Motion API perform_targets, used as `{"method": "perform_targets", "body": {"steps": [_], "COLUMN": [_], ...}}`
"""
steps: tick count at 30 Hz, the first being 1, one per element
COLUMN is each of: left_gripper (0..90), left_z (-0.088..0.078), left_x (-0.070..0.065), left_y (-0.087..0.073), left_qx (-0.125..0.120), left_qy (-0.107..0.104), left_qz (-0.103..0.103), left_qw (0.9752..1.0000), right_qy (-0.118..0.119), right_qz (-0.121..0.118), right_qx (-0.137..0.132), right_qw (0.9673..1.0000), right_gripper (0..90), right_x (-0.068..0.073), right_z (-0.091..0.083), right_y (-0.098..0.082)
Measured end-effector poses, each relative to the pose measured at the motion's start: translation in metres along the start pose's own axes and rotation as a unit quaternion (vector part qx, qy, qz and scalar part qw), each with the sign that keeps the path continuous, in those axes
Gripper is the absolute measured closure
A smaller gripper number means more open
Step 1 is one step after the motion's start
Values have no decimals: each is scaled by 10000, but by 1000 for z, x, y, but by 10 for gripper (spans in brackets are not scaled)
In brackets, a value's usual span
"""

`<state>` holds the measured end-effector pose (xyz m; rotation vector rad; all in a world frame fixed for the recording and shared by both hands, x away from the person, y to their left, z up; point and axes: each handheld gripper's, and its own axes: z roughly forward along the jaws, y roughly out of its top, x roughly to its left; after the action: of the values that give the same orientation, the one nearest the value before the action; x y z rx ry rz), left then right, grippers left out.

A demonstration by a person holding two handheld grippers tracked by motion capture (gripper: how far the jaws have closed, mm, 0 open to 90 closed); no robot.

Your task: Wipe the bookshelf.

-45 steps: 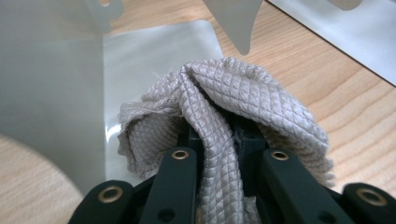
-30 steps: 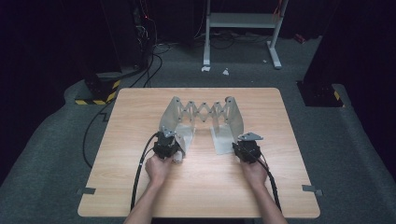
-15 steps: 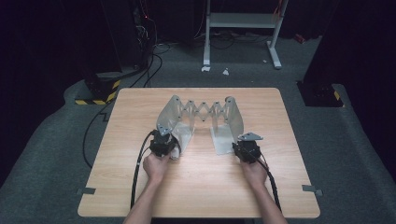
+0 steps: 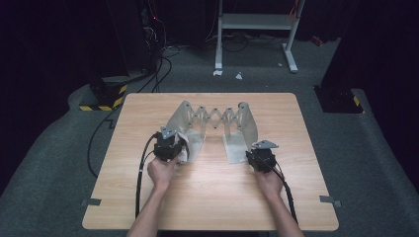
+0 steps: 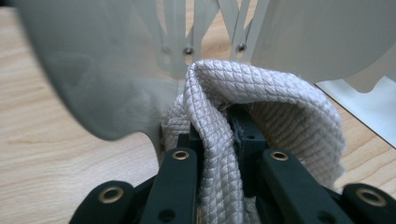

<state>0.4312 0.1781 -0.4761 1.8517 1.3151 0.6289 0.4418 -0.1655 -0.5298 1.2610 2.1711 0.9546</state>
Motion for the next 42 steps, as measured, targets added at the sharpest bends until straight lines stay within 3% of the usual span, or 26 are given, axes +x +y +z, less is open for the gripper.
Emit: {"method": "perform_targets", "body": {"steps": [6, 29, 42], "left_gripper": [806, 805, 804], "left_z": [-9, -37, -38], "left_x": [4, 7, 6], "left_y": [10, 41, 55], "left_qx": [-83, -300, -333], "left_qy": [-2, 99, 79], "left_qz": [-57, 159, 244], "left_qw": [9999, 9994, 9991], "right_qy": [19, 17, 15], "right_qz": [7, 7, -4], "right_qx": [-3, -3, -3], "right_qw": [10000, 10000, 10000], "right_gripper": [765, 765, 765], "right_x": [-1, -1, -1], "right_z": [0, 0, 0], "right_y": [0, 0, 0]}}
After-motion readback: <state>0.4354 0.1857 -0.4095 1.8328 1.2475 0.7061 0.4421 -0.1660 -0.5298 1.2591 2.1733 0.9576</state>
